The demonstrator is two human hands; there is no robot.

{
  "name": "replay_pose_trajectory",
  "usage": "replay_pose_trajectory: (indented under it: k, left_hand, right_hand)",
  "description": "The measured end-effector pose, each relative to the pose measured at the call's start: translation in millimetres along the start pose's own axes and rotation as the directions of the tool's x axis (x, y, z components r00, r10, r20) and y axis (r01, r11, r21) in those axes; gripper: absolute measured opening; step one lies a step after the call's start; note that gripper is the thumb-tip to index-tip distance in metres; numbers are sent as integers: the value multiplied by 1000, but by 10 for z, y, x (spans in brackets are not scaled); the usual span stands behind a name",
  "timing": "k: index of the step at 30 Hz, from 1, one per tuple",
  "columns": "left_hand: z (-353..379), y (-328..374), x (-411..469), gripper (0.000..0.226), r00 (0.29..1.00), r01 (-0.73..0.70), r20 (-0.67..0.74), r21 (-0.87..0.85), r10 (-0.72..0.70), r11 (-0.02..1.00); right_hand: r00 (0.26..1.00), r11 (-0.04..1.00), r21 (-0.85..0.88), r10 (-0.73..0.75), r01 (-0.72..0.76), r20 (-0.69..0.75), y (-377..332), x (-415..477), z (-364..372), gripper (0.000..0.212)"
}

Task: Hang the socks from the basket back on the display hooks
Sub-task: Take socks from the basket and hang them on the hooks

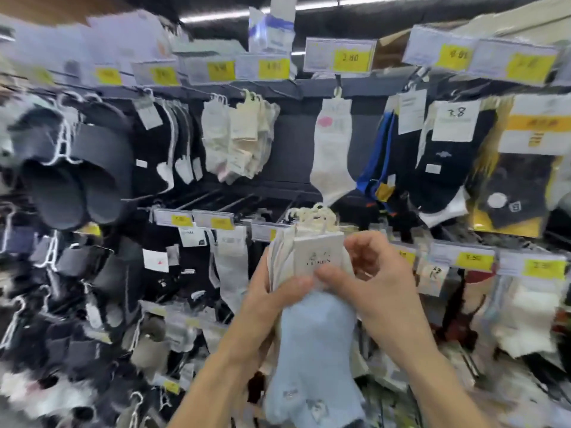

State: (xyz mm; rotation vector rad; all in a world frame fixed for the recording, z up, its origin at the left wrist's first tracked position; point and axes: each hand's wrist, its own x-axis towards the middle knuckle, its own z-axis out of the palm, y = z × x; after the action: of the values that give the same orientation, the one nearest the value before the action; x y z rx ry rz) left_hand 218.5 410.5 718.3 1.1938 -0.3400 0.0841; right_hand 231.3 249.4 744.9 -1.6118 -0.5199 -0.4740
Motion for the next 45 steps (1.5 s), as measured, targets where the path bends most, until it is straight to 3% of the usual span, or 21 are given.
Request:
replay_pose_trajectory:
  k: [2, 8, 16, 18, 22, 25, 29, 35, 39, 45]
  left_hand:
    - [-233, 128, 18, 83, 998, 60, -8, -61, -61, 996]
    - [-836, 343, 302, 70, 989, 145, 5, -250, -148, 957]
    - [-1945, 720, 1071, 61, 971, 213, 182, -390, -152, 896]
    - [-2240, 869, 1260, 61, 965, 230, 214, -393, -155, 890]
    - [-2659, 1098, 1629, 84, 982, 155, 161, -360, -102, 920]
    - [-2818, 1188, 1827, 81, 981, 80, 191, -359, -10, 930]
    - [-3048, 1250, 2031, 84, 978, 80, 211, -361, -3, 929]
    - [-3336, 1303, 2251, 52, 931, 135, 364, -289, -21, 948]
    - [-3482, 1309, 2359, 63, 944, 206, 311, -297, -109, 932]
    - [-3562, 1375, 2414, 40, 946, 158, 324, -382, -29, 911]
  right_hand:
    - [998, 998, 56, 5, -9, 62, 7, 170, 204, 29]
    - [978, 992, 122, 14, -40, 209, 103, 651, 739, 20]
    - [994, 989, 146, -39, 23, 106, 276, 1447, 1677, 20]
    - [997, 991, 133, -30, 20, 71, 295, 1634, 1967, 25]
    - [1000, 989, 144, -11, 15, -25, 320, 1921, 2432, 28]
    - [997, 980, 201, 26, -10, -75, 337, 2076, 2684, 28]
    - [993, 961, 268, 94, -73, -66, 348, 2244, 2894, 31]
    - [985, 925, 354, 164, -137, -47, 401, 2417, 3045, 35]
    - [989, 940, 311, 147, -138, -5, 369, 2532, 3124, 20]
    - [994, 952, 283, 108, -114, 35, 325, 2645, 3235, 26]
